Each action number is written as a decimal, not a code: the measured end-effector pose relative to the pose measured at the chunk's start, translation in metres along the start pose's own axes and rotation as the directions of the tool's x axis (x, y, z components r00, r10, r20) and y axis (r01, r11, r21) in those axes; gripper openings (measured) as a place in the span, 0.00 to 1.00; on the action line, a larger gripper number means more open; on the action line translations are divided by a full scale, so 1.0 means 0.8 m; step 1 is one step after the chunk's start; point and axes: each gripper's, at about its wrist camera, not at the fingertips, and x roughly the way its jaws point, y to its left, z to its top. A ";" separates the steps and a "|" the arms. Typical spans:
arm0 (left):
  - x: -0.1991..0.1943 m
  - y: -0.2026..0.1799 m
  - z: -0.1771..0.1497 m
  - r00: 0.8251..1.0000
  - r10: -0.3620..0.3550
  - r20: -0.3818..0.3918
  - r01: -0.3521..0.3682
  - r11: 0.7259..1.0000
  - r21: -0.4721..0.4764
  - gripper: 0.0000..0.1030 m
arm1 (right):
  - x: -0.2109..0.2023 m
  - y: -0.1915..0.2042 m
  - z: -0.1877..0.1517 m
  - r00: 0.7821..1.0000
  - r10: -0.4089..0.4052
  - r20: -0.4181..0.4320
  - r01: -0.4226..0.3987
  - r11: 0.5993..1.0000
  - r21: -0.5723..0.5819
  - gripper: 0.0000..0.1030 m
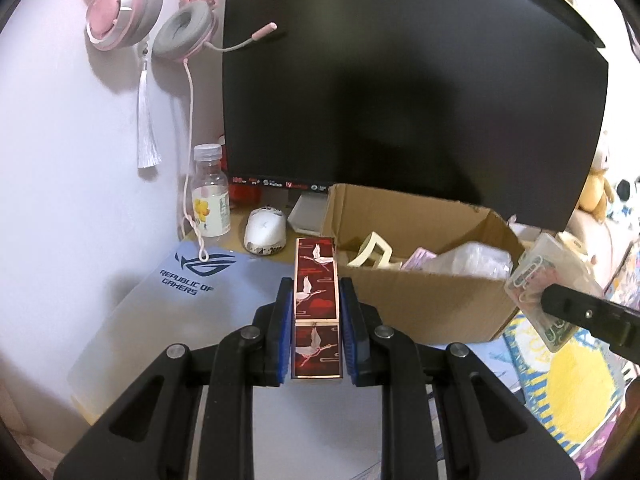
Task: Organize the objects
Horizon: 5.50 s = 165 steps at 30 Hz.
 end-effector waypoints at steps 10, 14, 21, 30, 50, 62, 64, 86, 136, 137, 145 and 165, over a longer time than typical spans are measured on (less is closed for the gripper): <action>0.010 -0.009 0.029 1.000 -0.016 0.009 0.016 1.000 0.014 0.19 | -0.004 -0.011 0.038 0.999 -0.026 0.035 0.025 0.999 0.026 0.25; 0.016 -0.012 0.042 1.000 -0.018 0.010 0.018 1.000 0.014 0.19 | 0.000 -0.018 0.056 0.998 -0.047 0.032 0.045 0.998 0.040 0.25; 0.019 -0.024 0.066 0.999 -0.017 0.049 0.015 0.999 0.048 0.19 | 0.012 -0.028 0.083 0.999 -0.051 0.008 0.051 0.997 0.054 0.25; 0.039 -0.037 0.081 0.997 -0.012 0.072 0.006 0.997 0.080 0.19 | 0.032 -0.045 0.108 0.999 -0.024 0.021 0.022 0.995 0.102 0.25; 0.055 -0.058 0.075 0.993 -0.022 0.112 0.010 0.994 0.107 0.19 | 0.053 -0.063 0.112 0.998 -0.008 0.063 0.001 0.993 0.116 0.25; 0.069 -0.067 0.070 0.995 -0.047 0.090 0.036 0.993 0.116 0.19 | 0.062 -0.042 0.104 0.997 -0.026 0.076 0.022 0.999 0.046 0.25; 0.073 -0.070 0.068 0.996 -0.051 0.079 0.041 0.992 0.121 0.19 | 0.064 -0.040 0.102 0.996 -0.045 0.078 0.043 0.999 0.029 0.25; 0.097 -0.062 0.063 0.999 0.037 0.033 -0.041 0.993 0.111 0.23 | 0.105 -0.050 0.089 0.984 -0.177 0.010 0.178 0.983 -0.055 0.25; 0.005 -0.001 0.072 0.991 0.098 0.092 -0.101 0.994 0.036 1.00 | 0.025 -0.035 0.085 0.976 -0.146 0.162 0.154 0.987 -0.043 1.00; 0.002 -0.002 0.071 0.991 0.098 0.095 -0.102 0.994 0.038 1.00 | 0.021 -0.035 0.084 0.975 -0.145 0.166 0.154 0.987 -0.044 1.00; -0.035 -0.008 0.059 0.984 0.105 0.141 -0.113 0.992 0.048 1.00 | -0.010 -0.028 0.065 0.967 -0.147 0.207 0.167 0.983 -0.083 1.00; -0.099 -0.012 0.010 0.969 0.149 0.197 -0.166 0.984 0.072 1.00 | -0.071 -0.029 0.000 0.943 -0.136 0.302 0.167 0.983 -0.078 1.00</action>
